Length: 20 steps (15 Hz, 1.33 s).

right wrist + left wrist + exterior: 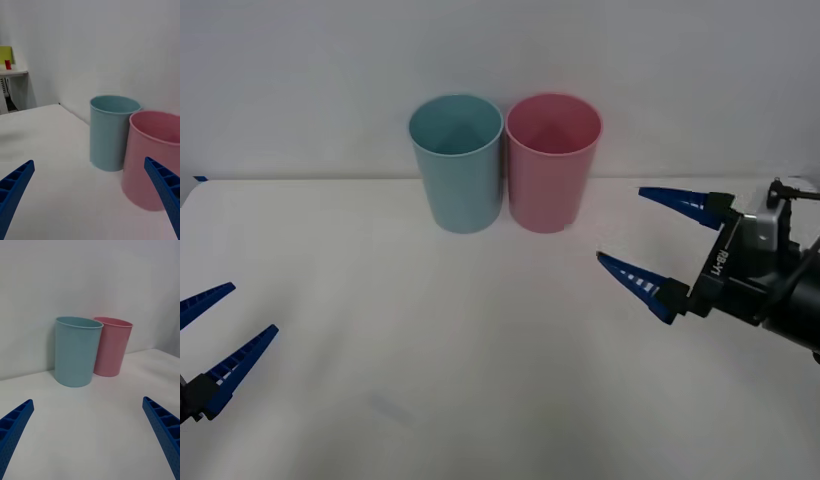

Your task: Grasp the object on the table and drop it into the matching bin: aluminum can to the light blue bin, PET bottle to the pink bin.

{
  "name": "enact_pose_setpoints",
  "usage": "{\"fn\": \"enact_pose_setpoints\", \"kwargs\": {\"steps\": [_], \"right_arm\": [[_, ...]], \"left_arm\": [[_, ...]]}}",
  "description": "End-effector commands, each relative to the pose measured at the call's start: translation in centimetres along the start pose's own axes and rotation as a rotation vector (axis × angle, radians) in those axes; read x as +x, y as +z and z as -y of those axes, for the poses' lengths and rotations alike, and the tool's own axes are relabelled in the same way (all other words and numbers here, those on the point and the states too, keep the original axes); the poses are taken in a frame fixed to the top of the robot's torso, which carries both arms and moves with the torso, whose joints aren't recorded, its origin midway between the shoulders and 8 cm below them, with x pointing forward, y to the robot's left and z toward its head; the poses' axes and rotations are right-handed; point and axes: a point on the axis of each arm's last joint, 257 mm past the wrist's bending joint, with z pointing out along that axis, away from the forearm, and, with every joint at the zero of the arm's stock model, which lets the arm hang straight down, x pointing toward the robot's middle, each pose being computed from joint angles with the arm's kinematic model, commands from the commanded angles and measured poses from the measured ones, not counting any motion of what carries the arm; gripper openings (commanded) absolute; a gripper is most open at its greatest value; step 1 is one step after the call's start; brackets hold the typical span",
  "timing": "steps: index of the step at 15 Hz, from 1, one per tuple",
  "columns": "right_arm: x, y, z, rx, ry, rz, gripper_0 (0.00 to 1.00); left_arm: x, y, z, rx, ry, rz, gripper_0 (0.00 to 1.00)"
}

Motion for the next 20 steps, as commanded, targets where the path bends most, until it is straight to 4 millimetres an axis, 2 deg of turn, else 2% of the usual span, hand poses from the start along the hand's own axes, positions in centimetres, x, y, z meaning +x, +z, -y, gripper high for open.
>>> {"fn": "enact_pose_setpoints", "kwargs": {"steps": [1,7,10,14,20], "right_arm": [[2.0,-3.6,0.1,0.042,-0.032,-0.033,1.0],[4.2,-10.4,-0.9,0.078,0.016,-0.076,1.0],[5.2,-12.9,-1.1,0.106,0.043,-0.096,1.0],[6.2,-14.9,-1.0,0.156,0.076,-0.117,1.0],[6.8,-15.1,-1.6,0.185,0.119,-0.099,1.0]], "left_arm": [[0.0,0.0,0.0,0.0,0.0,0.0,1.0],[0.0,0.0,0.0,0.0,0.0,0.0,1.0],[0.0,0.0,0.0,0.0,0.0,0.0,1.0],[0.0,0.0,0.0,0.0,0.0,0.0,1.0],[0.0,0.0,0.0,0.0,0.0,0.0,1.0]]}}
